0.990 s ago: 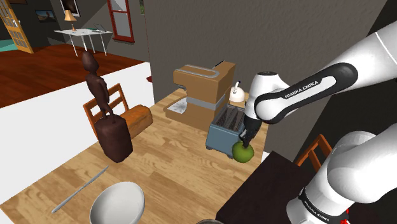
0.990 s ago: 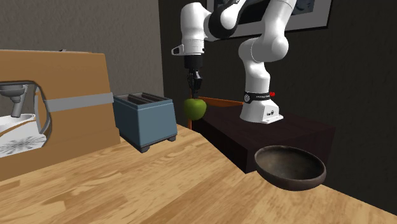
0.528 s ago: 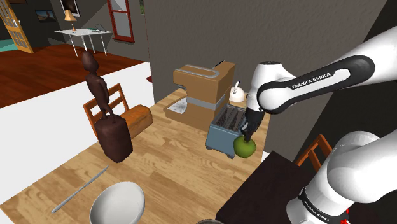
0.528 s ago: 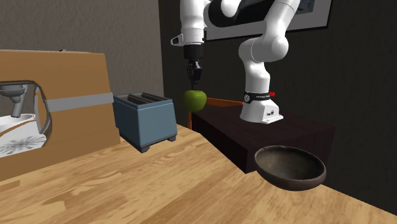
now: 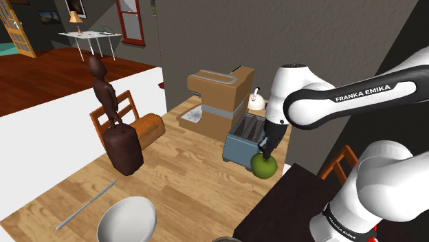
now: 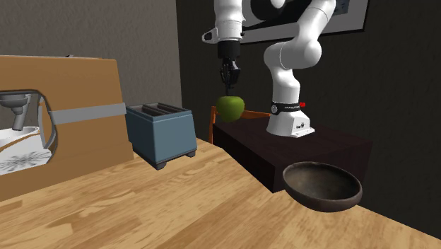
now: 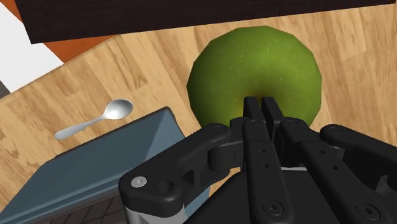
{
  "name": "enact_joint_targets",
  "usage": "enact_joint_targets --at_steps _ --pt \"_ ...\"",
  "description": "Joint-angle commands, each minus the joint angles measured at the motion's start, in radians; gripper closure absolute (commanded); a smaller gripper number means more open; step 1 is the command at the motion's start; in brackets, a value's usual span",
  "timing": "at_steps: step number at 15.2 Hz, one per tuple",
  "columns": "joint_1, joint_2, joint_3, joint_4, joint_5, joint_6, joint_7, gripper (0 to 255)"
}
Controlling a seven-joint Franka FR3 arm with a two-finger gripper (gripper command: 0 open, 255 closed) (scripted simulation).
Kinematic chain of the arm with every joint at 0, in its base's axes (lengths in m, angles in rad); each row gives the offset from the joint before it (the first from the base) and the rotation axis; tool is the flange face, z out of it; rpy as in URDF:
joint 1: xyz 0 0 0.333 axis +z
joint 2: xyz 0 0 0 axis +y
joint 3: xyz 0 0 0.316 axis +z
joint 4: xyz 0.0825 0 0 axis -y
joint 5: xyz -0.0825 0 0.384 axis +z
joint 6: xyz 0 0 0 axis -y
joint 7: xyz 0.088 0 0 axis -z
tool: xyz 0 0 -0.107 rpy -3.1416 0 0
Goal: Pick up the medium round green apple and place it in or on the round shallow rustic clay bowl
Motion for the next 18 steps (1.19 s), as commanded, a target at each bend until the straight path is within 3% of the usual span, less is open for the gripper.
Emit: enact_joint_targets --at_steps 1,11,18 --pt "0.041 -0.029 0.042 -0.005 0.036 -0.022 0.055 255" --pt "0.25 -0.082 0.27 0.037 0.222 -0.096 0.339 255" --pt "0.34 -0.006 0.429 0.149 0.315 -0.105 0.53 255"
